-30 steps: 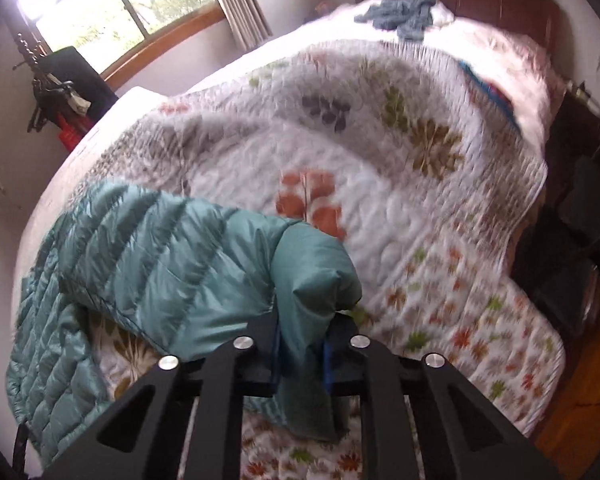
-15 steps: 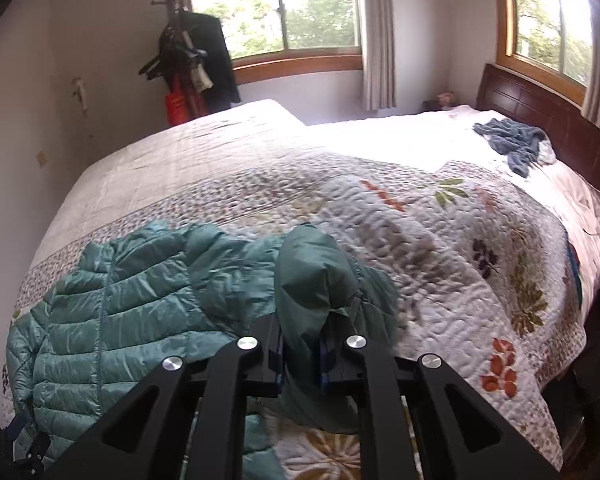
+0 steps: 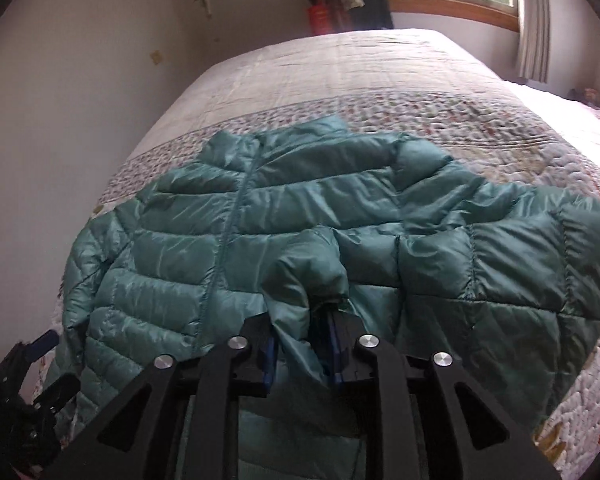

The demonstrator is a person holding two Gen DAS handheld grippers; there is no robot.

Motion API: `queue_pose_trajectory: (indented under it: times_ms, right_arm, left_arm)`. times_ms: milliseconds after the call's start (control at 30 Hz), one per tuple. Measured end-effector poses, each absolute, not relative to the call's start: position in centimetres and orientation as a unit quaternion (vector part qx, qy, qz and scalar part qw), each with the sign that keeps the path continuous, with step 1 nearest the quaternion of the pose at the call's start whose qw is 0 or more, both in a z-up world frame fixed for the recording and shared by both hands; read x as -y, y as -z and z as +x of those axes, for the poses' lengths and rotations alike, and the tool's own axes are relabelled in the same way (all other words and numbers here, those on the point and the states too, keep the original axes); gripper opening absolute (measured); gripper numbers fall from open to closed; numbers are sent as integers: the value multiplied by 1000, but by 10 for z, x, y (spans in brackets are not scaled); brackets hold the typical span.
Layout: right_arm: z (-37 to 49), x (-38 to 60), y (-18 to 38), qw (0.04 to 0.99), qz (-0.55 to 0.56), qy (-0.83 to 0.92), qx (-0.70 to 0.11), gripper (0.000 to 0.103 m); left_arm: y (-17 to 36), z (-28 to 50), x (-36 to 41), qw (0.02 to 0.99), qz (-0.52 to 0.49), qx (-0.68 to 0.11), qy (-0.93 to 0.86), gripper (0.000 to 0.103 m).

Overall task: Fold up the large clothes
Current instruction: 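Fold the sleeve across the jacket body with the right gripper while the left gripper grasps the other sleeve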

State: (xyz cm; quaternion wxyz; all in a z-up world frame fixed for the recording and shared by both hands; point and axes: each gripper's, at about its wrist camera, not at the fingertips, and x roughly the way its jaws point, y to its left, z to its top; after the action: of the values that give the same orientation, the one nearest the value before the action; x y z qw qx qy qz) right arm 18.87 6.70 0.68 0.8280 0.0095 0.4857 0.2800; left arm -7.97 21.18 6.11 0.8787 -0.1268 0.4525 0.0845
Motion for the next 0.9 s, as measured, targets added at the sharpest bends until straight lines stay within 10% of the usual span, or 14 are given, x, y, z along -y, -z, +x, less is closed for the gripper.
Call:
queue_pose_trajectory:
  times_ms: [167, 667, 900]
  right_arm:
    - [187, -35, -36, 810, 86, -357, -457, 48]
    - [208, 84, -76, 869, 186, -233, -395, 49]
    - [213, 91, -68, 870, 192, -213, -402, 49]
  left_arm:
    - [-65, -45, -189, 880, -134, -455, -21, 100]
    - [7, 76, -122, 787, -282, -536, 115, 96]
    - [13, 89, -104, 788, -263, -541, 130, 13]
